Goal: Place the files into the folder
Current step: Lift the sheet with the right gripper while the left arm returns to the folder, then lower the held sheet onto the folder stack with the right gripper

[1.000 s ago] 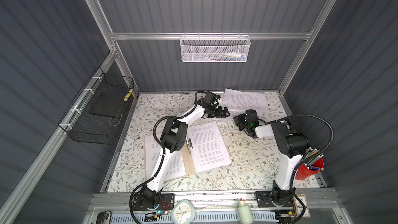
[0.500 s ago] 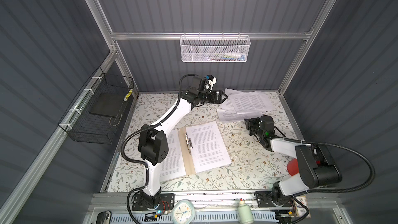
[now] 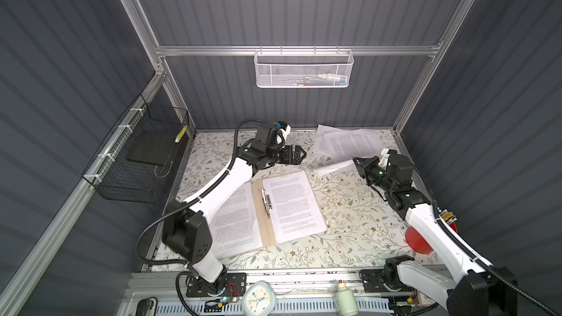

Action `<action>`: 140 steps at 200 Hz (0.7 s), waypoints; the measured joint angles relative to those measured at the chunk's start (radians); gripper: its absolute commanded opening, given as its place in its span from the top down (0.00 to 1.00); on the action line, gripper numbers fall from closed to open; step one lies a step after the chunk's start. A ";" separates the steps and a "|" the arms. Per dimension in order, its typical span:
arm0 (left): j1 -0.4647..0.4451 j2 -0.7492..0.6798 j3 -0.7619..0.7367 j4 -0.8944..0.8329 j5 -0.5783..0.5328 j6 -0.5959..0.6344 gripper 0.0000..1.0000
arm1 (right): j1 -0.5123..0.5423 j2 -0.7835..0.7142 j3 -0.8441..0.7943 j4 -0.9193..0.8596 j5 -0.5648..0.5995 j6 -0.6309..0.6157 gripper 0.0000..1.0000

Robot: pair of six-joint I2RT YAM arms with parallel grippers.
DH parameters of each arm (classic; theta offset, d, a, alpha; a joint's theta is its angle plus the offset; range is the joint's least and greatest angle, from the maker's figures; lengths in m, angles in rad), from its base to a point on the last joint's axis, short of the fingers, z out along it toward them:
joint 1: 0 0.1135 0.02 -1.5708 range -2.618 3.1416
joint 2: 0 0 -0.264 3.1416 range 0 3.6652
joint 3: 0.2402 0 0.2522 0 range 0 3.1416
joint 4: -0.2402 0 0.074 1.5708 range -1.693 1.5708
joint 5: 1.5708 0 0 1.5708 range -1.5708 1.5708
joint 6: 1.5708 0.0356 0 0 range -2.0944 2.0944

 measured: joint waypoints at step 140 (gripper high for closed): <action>0.000 -0.526 -0.471 -0.039 -0.259 0.175 0.00 | 0.364 0.436 0.634 -0.462 -0.438 -0.463 1.00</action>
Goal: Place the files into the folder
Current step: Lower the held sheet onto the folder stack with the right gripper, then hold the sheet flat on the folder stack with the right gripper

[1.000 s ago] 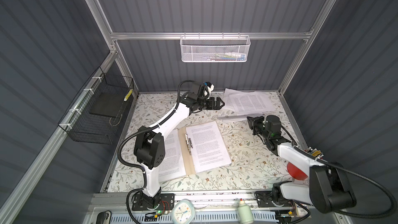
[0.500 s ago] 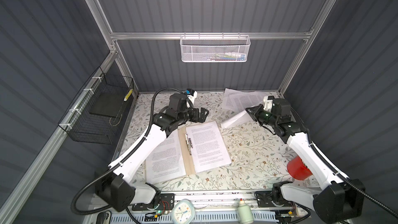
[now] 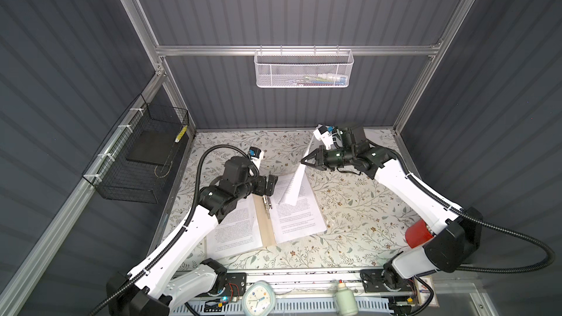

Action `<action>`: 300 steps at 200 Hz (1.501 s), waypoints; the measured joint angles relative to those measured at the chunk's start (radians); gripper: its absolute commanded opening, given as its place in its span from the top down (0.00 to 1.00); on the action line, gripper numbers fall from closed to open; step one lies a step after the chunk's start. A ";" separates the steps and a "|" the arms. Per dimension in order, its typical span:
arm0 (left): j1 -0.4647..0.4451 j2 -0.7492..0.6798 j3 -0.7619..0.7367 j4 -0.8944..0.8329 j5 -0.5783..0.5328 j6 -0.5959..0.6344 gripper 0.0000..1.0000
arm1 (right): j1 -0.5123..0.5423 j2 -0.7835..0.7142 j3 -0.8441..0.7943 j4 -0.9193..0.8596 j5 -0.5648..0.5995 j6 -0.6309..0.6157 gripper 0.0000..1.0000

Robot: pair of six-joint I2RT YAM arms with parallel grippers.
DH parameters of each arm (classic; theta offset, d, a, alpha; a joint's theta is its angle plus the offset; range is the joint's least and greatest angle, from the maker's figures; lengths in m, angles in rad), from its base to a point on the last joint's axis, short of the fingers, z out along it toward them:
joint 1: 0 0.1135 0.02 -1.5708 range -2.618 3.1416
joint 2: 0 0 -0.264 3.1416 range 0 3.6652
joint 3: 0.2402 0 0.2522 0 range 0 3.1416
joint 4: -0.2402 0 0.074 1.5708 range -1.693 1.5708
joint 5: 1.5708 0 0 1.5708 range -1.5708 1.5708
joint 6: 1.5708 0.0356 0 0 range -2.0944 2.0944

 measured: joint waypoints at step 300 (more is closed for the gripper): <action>0.000 -0.011 -0.077 -0.029 0.039 0.019 0.00 | -0.083 0.503 0.138 -0.510 0.241 -0.703 1.00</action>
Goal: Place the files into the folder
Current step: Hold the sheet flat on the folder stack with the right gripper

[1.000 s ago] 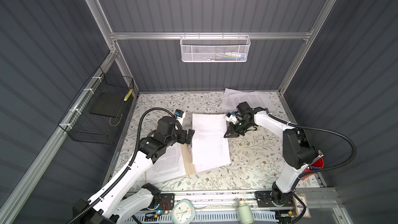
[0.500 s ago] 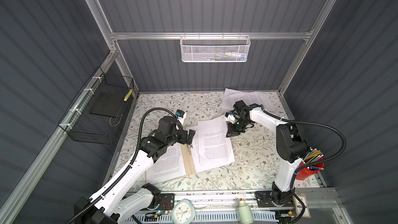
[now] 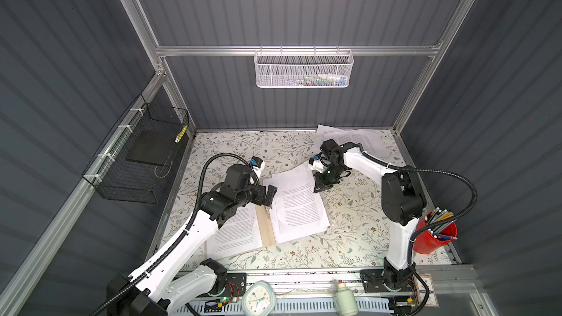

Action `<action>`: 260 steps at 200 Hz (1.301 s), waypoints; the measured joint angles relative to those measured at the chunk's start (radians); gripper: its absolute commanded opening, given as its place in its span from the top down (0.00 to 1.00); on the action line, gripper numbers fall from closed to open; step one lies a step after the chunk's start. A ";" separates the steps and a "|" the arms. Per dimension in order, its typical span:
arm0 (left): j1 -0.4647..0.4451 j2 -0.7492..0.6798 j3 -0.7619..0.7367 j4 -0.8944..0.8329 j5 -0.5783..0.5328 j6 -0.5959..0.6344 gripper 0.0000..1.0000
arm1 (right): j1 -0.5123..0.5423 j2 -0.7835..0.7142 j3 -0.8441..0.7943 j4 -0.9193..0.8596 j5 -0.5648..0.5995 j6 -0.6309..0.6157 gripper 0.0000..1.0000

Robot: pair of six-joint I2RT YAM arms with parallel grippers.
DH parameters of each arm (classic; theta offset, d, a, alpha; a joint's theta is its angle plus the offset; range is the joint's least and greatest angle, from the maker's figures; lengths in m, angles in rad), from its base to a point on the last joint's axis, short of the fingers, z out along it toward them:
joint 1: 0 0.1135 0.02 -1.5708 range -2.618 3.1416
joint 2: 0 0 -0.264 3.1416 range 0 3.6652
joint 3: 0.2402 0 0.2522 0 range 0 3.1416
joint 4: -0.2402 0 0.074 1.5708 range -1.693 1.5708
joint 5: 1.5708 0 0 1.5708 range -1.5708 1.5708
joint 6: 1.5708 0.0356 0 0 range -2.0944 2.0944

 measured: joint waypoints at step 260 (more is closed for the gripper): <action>0.000 -0.005 -0.030 -0.116 0.079 0.000 0.00 | 0.066 0.096 0.056 -0.021 -0.027 -0.005 1.00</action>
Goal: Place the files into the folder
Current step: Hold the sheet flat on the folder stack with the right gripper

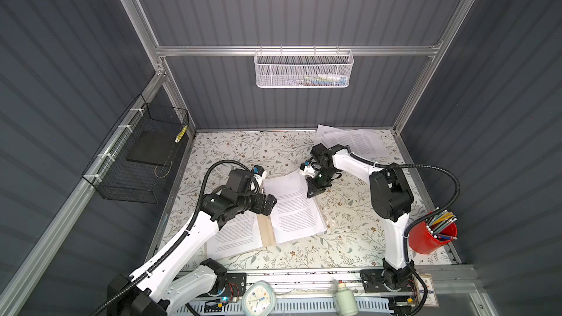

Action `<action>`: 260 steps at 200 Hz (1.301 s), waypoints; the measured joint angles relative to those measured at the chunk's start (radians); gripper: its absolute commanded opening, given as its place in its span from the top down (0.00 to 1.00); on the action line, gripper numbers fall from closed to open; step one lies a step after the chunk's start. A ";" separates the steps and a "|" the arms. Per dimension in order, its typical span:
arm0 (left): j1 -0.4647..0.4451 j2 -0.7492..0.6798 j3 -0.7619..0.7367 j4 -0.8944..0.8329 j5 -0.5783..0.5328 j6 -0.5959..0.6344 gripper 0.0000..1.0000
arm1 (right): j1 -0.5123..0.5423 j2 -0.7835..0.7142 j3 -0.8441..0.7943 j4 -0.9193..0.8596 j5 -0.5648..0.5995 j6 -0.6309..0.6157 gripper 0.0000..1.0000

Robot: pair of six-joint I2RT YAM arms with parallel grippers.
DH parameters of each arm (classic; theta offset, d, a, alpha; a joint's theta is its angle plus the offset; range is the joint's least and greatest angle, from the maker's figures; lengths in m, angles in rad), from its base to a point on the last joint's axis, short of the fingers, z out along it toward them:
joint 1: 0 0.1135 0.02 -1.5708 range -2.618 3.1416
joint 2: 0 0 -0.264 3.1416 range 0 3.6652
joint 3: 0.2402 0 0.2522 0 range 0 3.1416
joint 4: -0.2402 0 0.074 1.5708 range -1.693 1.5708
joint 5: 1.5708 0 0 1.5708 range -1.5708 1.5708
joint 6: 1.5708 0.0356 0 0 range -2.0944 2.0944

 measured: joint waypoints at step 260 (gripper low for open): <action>0.000 0.005 -0.003 0.003 0.000 0.000 0.00 | 0.003 0.000 0.024 0.048 0.014 0.061 0.54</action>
